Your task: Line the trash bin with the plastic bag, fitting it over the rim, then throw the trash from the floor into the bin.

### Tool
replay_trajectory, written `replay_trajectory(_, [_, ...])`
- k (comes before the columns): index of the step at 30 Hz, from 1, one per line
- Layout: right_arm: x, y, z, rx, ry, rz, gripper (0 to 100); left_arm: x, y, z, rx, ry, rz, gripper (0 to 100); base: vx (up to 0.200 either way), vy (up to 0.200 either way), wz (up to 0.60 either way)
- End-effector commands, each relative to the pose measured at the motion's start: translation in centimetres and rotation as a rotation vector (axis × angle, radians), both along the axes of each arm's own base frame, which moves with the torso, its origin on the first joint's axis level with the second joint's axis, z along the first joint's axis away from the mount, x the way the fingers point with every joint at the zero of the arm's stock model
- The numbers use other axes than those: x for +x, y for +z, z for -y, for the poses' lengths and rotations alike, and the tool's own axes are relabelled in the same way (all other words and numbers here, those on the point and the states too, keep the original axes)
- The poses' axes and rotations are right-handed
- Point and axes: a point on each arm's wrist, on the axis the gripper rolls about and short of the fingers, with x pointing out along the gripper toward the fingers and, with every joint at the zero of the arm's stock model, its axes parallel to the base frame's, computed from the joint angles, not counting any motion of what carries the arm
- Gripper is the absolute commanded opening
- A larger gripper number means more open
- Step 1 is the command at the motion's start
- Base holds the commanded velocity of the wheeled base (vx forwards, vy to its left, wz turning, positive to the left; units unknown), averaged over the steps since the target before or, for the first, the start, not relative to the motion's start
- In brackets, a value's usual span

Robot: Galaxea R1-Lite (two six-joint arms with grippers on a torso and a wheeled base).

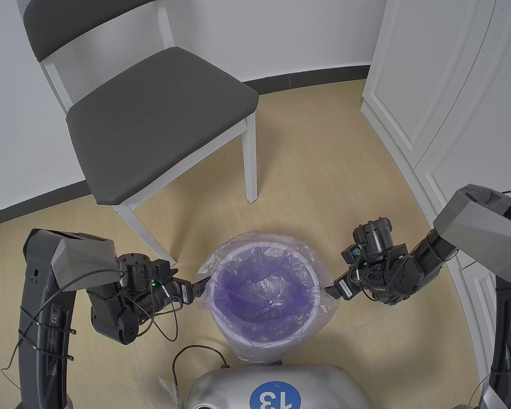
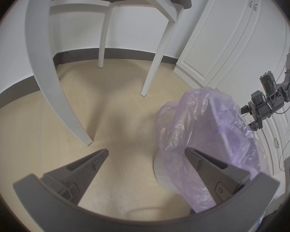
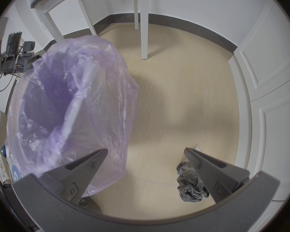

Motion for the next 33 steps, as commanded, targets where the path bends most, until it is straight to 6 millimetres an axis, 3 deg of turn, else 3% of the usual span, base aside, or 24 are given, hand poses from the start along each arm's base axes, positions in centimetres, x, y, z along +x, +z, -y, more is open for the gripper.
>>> replay_trajectory(1, [0.5, -2.2, -0.3, -0.006, -0.004, -0.035, 100, 0.3, -1.5, -0.1, 0.005, 0.003, -0.024, 100, 0.0, 0.0, 0.0])
replay_trajectory(8, [1.0, -3.2, -0.6, 0.004, -0.018, -0.046, 100, 1.3, -1.9, -0.2, 0.008, 0.009, -0.039, 100, 0.0, 0.0, 0.0])
replay_trajectory(13, [0.9, -2.8, -0.7, 0.018, -0.011, -0.047, 100, 1.3, -0.8, -0.3, 0.0, 0.012, -0.016, 100, 0.0, 0.0, 0.0])
replay_trajectory(19, [0.5, 0.8, -0.6, 0.071, -0.003, 0.011, 100, 0.0, 1.2, -0.5, -0.008, 0.011, -0.01, 100, 0.0, 0.0, 0.0])
replay_trajectory(25, [-2.5, 5.3, 0.7, 0.098, 0.017, 0.048, 100, -2.2, 3.5, -1.2, -0.008, 0.014, 0.012, 100, 0.0, 0.0, 0.0])
replay_trajectory(33, [-5.5, 8.8, 2.8, 0.13, 0.018, 0.085, 100, -5.1, 5.2, -2.0, -0.011, 0.019, 0.036, 100, 0.0, 0.0, 0.0])
